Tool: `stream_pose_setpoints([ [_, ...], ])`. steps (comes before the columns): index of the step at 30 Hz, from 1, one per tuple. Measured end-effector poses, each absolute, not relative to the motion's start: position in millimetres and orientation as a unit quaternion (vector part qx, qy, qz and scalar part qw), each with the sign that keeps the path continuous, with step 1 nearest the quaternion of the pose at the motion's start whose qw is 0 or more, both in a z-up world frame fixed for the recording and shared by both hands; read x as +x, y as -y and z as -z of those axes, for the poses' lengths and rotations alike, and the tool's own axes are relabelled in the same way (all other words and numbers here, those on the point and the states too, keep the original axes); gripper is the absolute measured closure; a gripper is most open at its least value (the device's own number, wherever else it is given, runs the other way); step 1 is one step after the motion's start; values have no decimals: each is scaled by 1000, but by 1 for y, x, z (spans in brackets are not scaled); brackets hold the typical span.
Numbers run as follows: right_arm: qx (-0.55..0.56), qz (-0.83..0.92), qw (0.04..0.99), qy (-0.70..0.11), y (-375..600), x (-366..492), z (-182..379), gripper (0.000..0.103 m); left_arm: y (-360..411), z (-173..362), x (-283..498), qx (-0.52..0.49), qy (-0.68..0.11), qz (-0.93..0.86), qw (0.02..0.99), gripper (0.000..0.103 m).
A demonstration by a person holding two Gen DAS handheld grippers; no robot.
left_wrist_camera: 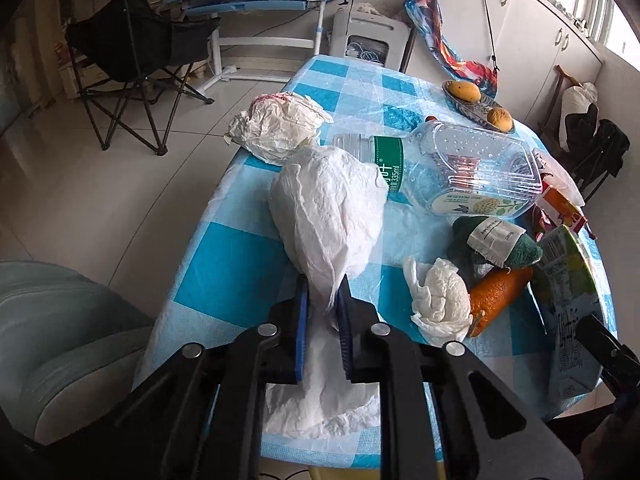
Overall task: Collect trash
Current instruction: 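Grasp the crumpled white paper with the left tool while the right tool grasps the milk carton, then carry paper and carton to the yellow basin and open both tools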
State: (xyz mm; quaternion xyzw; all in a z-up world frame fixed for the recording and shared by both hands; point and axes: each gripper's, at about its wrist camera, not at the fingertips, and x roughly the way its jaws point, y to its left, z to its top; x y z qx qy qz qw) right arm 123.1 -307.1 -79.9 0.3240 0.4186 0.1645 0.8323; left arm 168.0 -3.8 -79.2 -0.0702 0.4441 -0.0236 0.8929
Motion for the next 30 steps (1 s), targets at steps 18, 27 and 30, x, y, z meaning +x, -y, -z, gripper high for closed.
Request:
stream_pose_setpoints([
  [18,360,-200,822,-394,307,75,61,68,-19,21,87,-127,-336,88,929,94],
  [27,221,-274,819,-454,236,52,65,71,-27,21,63,-131,-340,91,927,94],
  [30,153,-277,825,-468,216,51,72,75,-18,25,50,-112,-347,100,926,94],
])
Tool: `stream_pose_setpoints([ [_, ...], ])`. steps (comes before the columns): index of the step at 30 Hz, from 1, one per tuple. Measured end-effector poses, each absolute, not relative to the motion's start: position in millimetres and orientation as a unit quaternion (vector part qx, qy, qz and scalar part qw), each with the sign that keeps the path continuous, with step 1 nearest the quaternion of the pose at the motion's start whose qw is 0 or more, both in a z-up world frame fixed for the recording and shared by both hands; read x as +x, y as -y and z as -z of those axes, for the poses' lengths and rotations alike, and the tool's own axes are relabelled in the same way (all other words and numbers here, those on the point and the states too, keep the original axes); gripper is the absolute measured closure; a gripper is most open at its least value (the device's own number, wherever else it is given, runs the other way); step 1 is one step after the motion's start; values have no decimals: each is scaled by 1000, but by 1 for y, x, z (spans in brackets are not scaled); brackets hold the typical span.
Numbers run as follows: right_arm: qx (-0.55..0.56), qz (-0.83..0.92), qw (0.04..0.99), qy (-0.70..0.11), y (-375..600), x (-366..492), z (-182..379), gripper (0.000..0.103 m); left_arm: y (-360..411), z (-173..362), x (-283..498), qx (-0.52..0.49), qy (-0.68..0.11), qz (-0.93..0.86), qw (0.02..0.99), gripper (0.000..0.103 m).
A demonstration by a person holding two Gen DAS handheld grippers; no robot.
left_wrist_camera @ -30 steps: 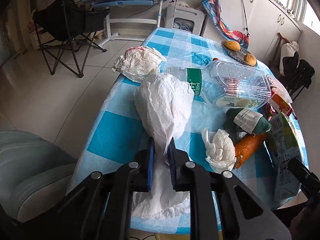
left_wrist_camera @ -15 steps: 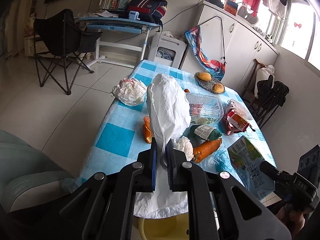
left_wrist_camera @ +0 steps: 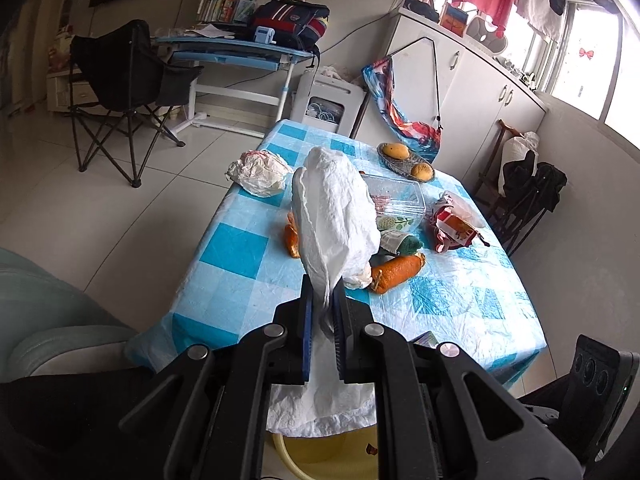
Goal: Collect trash
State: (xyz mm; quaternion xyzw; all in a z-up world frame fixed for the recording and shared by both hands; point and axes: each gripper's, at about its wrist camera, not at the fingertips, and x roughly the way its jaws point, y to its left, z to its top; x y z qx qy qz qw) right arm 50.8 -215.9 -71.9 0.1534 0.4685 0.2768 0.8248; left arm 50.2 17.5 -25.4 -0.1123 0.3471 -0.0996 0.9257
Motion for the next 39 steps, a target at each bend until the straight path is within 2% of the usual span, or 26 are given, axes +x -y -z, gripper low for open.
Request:
stream_pose_setpoints([
  [5,69,-248,829,-496,199,54,96,73,5,38,31,-85,-370,120,917,94],
  [7,58,-231,828,-508,200,57,103,63,12,44,23,-71,-378,134,913,94],
  [8,61,-224,828,-510,202,56,104,52,17,45,20,-64,-381,139,912,94],
  [9,65,-217,829,-511,206,57,103,47,20,47,17,-58,-384,145,910,94],
  [12,90,-193,837,-504,223,58,96,38,24,52,12,-51,-396,157,903,94],
  [19,200,-126,848,-474,279,39,82,32,40,70,12,-16,-449,179,875,93],
  [21,212,-114,853,-464,283,32,78,28,46,78,12,-1,-471,183,863,85],
  [23,213,-108,855,-460,284,31,76,25,50,82,9,12,-477,182,860,71],
  [28,200,-109,855,-466,272,31,81,23,51,70,3,21,-443,175,879,46],
  [32,194,-105,857,-467,272,28,82,18,46,61,4,5,-426,173,888,43],
  [39,193,-101,855,-471,272,30,85,17,31,48,6,-37,-393,152,906,37],
])
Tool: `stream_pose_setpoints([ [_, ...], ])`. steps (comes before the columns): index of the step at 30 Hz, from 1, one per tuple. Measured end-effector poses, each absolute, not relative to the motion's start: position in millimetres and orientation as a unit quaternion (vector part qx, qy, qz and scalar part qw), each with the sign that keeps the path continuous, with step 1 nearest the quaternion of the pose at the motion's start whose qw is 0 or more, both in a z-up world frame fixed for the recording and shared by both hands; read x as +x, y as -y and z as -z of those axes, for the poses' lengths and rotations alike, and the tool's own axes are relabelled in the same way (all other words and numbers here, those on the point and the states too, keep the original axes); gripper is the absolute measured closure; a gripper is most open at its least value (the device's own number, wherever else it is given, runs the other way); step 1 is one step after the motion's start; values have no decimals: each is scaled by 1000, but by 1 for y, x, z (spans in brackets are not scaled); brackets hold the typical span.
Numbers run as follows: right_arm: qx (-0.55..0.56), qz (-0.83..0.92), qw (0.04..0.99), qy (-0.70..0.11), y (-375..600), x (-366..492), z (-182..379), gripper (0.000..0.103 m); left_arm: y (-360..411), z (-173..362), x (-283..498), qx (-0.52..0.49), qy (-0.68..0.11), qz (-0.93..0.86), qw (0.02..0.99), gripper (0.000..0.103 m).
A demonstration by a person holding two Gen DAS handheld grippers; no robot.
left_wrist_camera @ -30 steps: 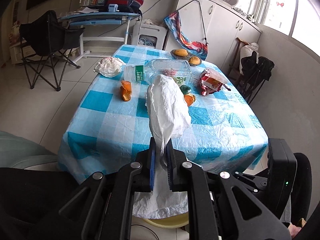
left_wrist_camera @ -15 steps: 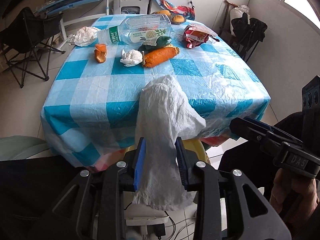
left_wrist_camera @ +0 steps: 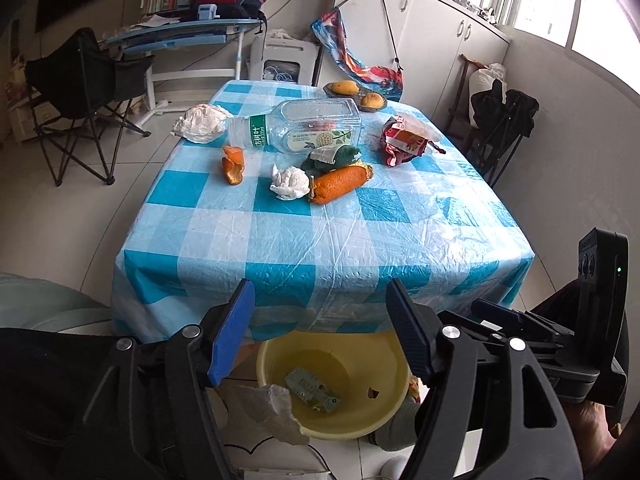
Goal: Collect trash
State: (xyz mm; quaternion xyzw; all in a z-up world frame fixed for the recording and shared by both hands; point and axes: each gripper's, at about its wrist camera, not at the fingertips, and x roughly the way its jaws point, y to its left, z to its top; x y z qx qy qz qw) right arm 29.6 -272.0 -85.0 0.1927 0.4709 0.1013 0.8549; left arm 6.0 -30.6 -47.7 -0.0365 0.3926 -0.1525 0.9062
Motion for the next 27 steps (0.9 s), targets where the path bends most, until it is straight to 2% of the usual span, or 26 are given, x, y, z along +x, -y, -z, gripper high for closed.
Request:
stream_pose_setpoints([
  [11,185,-100,854,-477,269,30,87,14,3,41,12,-89,-374,98,918,28],
  [27,173,-106,851,-485,262,31,89,12,-1,43,14,-97,-372,80,920,22],
])
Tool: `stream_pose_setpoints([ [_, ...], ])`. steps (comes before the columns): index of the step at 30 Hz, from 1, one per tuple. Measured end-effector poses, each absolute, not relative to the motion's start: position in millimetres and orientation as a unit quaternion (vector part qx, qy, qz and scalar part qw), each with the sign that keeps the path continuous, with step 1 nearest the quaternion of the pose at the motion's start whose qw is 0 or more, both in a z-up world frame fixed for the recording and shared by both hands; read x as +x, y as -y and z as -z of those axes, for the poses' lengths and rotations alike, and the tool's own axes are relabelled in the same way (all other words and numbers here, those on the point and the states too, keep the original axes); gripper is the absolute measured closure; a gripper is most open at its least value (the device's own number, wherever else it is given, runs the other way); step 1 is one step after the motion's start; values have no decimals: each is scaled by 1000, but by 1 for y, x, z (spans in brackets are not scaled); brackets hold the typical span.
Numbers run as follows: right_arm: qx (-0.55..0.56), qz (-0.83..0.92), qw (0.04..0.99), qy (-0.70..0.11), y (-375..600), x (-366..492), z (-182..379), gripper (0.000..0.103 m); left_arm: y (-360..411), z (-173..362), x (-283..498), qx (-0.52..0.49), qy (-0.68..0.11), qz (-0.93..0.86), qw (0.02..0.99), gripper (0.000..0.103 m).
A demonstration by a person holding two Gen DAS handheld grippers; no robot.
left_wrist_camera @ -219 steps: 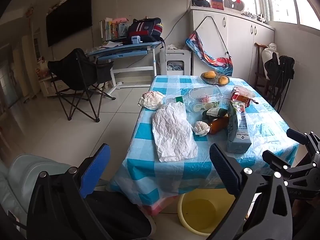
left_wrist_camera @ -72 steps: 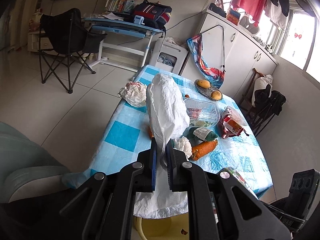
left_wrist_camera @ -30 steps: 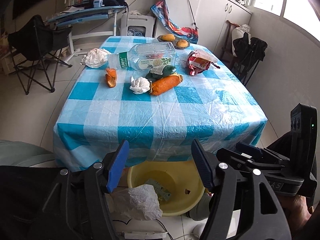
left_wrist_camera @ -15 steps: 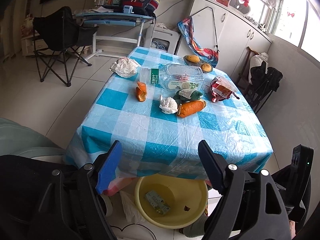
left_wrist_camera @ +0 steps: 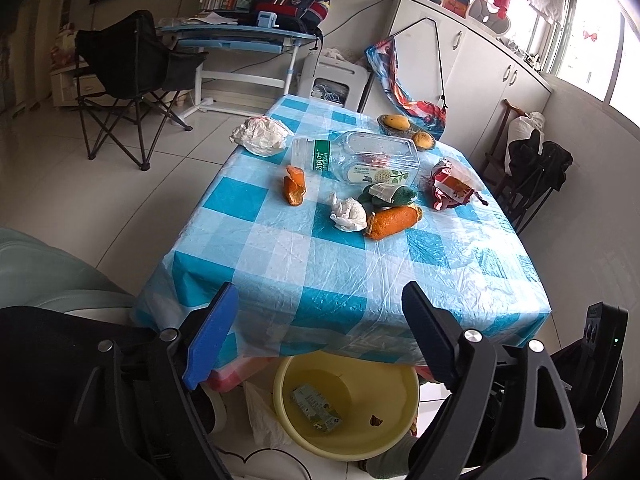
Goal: Collect trash
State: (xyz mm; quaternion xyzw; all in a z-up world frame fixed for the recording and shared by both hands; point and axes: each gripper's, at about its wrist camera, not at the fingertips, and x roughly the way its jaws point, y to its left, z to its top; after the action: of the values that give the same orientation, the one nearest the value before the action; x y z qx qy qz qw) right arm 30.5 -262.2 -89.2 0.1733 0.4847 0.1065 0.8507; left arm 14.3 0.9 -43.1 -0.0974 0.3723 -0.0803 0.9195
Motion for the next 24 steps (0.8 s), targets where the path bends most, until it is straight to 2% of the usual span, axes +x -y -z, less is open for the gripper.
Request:
stream_pose_setpoints([
  [24,154,-116,848,-494,253,31,93,12,-2,43,16,-100,-372,72,920,19],
])
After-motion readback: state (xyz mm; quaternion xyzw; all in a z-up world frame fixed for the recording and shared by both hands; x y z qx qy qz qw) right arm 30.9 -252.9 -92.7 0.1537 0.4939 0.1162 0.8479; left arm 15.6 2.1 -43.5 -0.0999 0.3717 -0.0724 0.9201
